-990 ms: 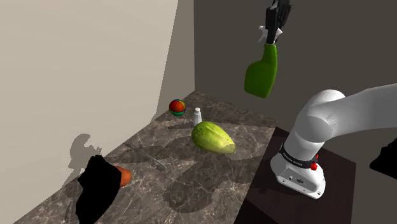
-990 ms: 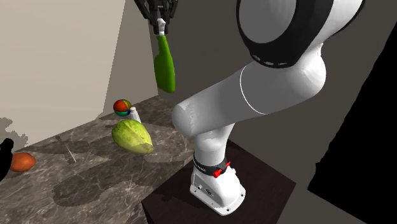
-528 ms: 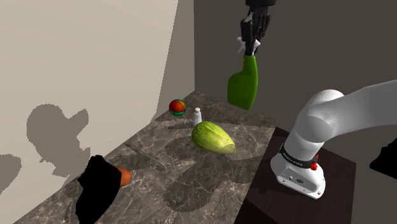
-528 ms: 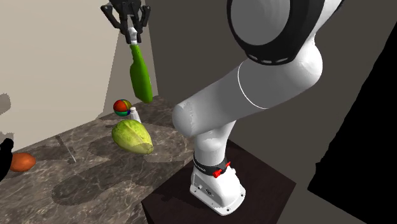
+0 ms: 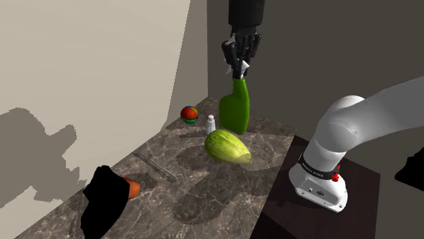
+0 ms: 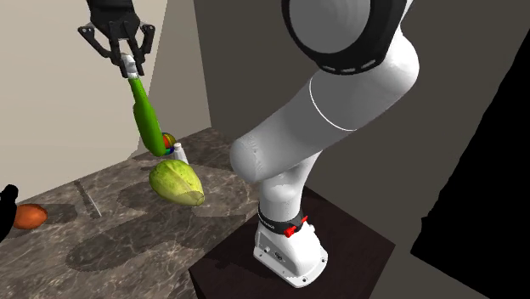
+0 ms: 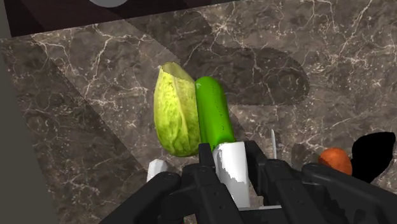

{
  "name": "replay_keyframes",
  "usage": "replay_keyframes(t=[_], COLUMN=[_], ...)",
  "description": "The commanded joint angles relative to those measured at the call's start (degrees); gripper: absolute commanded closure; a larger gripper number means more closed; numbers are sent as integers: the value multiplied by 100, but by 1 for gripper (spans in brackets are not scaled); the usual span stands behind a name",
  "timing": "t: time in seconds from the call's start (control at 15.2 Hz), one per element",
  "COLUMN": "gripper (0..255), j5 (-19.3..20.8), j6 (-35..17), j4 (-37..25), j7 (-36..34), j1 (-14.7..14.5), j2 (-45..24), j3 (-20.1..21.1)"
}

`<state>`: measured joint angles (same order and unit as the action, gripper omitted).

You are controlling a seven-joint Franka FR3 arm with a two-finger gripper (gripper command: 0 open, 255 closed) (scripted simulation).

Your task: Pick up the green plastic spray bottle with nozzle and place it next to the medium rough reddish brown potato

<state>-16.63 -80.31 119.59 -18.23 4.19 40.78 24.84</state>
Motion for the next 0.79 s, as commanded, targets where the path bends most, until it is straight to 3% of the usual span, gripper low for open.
replay_keyframes(t=[0.0, 0.4, 0.73], gripper=[255, 255, 255], j5=[-83, -150, 150], j6=[-199, -752, -1194], j4=[-133, -634, -1237], j7=[-235, -1021, -1817], j1=[39, 195, 428], j2=[-270, -1147, -2132], j3=[291, 1247, 2194])
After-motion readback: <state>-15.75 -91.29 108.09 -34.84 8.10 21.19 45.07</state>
